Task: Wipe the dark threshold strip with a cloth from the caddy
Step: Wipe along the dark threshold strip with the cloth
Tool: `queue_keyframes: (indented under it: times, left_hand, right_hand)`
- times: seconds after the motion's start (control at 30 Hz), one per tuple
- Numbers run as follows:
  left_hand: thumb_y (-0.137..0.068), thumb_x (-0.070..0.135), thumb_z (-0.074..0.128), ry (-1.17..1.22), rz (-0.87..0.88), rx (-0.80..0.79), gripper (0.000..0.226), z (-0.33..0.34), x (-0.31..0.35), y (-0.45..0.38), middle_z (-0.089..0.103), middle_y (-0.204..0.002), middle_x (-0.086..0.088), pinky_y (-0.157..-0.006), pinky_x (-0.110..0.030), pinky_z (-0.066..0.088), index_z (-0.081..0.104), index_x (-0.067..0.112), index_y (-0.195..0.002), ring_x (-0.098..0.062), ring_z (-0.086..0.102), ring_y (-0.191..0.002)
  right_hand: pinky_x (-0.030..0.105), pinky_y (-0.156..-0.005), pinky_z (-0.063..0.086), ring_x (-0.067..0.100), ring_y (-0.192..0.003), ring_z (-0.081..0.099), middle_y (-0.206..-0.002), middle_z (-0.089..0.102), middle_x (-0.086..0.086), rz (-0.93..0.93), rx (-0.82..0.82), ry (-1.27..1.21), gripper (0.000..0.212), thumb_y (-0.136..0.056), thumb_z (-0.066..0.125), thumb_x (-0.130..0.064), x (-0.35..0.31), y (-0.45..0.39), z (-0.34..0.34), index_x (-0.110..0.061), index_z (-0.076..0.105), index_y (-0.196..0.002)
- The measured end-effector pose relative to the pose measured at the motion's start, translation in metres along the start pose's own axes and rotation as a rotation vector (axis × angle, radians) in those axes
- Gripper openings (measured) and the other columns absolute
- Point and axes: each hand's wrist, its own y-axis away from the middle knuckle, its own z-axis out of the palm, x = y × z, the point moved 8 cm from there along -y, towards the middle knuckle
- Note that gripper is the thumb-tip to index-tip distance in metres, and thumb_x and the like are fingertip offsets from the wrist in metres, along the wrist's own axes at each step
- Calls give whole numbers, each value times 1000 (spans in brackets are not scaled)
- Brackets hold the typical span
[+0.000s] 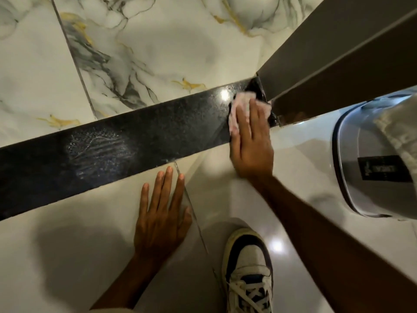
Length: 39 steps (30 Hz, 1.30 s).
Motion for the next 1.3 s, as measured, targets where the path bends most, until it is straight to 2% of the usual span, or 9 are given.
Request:
queue_keyframes:
  times: [0.17, 0.43, 0.57, 0.73, 0.83, 0.9, 1.0, 1.17, 1.3]
  left_hand:
    - [-109, 48, 33, -25, 5, 7, 75, 6, -2, 1, 20, -180, -22, -138, -55, 1, 21, 11, -173, -40, 19, -167]
    - [-108, 48, 38, -18, -6, 5, 75, -1, 0, 1, 21, -179, -21, -135, -61, 13, 28, 9, -171, -39, 20, -166]
    - [-111, 49, 31, -18, 9, 26, 73, 3, -1, 0, 18, -181, -20, -139, -55, 1, 23, 11, -173, -37, 15, -168]
    - [-110, 48, 32, -20, -1, 26, 74, 5, -2, 2, 18, -181, -19, -139, -55, 0, 19, 13, -174, -37, 16, -168]
    - [-109, 48, 36, -5, -4, 0, 75, 3, -1, 2, 20, -180, -20, -137, -57, 7, 22, 13, -173, -38, 20, -167]
    - [-111, 49, 31, 5, -7, -11, 72, 0, -1, 1, 22, -180, -20, -137, -59, 9, 25, 12, -173, -39, 22, -167]
    - [-113, 51, 24, 22, -18, -9, 71, 0, -1, 0, 22, -180, -19, -136, -60, 13, 27, 11, -172, -39, 23, -167]
    - [-112, 50, 24, 19, -46, 47, 72, 4, -7, 4, 21, -180, -21, -138, -59, 12, 21, 11, -173, -38, 18, -168]
    - [-110, 44, 33, 60, -88, 71, 72, 6, -15, 14, 18, -181, -19, -139, -55, 4, 20, 12, -173, -34, 11, -170]
  right_hand:
    - [49, -142, 9, 37, -170, 13, -181, 20, 18, -25, -7, 26, 59, -118, 29, -36, -12, -86, 15, -12, 27, -171]
    - [57, -137, 27, 32, -171, 10, -179, 26, 21, 3, -27, 86, 57, -114, 45, -26, 24, 70, -5, -8, 36, -168]
    - [56, -136, 31, 38, -168, 23, -177, 28, 24, -120, 18, 85, 55, -116, 41, -25, 15, 11, -2, -4, 36, -167]
    - [51, -142, 16, 34, -171, 11, -182, 15, 17, 10, -5, 81, 61, -117, 22, -37, -9, -70, 16, -11, 19, -173]
    - [53, -142, 11, 33, -172, 0, -183, 4, 17, -147, -125, 164, 59, -119, 17, -33, -38, -3, 28, -11, 10, -174]
    - [50, -143, 12, 26, -172, -1, -183, 9, 13, -208, -199, 107, 58, -119, 25, -36, -32, 64, 22, -18, 17, -173]
    - [54, -139, 24, 18, -172, -6, -182, 14, 10, -65, -120, 77, 60, -116, 36, -37, 3, 93, 2, -18, 27, -172]
    - [57, -137, 27, 41, -168, 19, -179, 22, 24, 206, 106, 126, 61, -117, 34, -33, -16, 8, 10, -5, 25, -171]
    - [53, -140, 21, 34, -171, 15, -182, 17, 17, -91, 26, 58, 62, -118, 28, -39, -103, -25, 45, -13, 20, -173]
